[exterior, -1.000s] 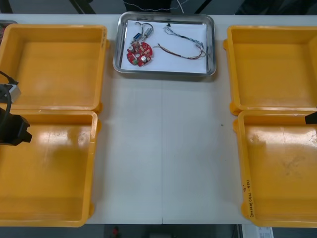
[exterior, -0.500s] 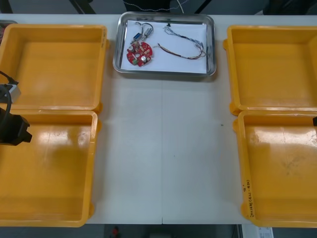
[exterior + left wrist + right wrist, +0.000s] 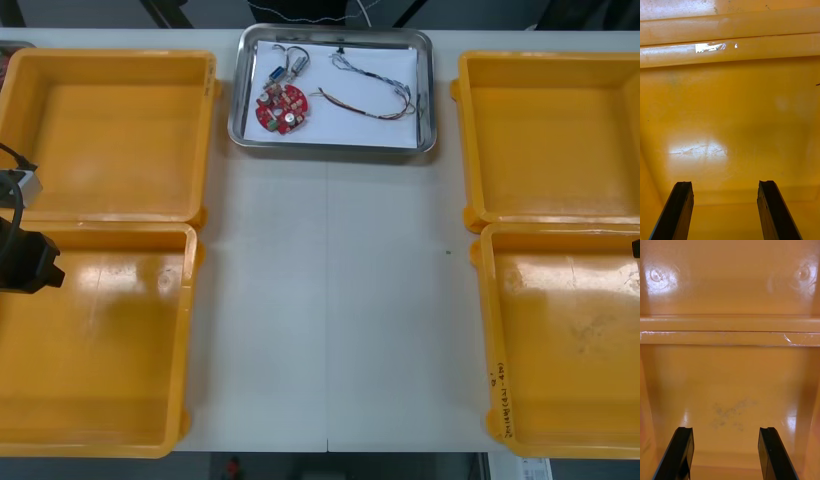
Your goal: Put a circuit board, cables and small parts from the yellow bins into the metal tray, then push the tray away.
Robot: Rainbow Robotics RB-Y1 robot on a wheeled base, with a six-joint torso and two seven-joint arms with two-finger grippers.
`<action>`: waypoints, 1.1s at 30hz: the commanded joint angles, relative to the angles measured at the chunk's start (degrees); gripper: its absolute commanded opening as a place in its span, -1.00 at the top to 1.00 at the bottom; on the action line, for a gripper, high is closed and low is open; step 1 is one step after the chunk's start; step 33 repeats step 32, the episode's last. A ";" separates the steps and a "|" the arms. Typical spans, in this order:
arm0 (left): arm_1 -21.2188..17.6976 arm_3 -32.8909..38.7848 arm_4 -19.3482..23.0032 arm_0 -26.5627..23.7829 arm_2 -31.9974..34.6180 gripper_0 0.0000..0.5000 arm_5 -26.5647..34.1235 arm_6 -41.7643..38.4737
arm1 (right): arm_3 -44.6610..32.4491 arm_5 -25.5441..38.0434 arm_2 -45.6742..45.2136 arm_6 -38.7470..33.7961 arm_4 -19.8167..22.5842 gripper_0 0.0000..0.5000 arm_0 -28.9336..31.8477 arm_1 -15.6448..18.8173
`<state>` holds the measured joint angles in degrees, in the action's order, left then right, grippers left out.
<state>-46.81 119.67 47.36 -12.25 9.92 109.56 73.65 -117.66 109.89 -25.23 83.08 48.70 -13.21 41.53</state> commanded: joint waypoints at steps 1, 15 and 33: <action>-2.50 1.53 0.37 0.82 1.77 -1.00 -0.31 -4.57 | -0.47 0.11 -1.31 -1.43 -0.19 -1.00 0.82 2.59; -2.50 1.53 0.37 0.82 1.77 -1.00 -0.31 -4.57 | -0.47 0.11 -1.31 -1.43 -0.19 -1.00 0.82 2.59; -2.50 1.53 0.37 0.82 1.77 -1.00 -0.31 -4.57 | -0.47 0.11 -1.31 -1.43 -0.19 -1.00 0.82 2.59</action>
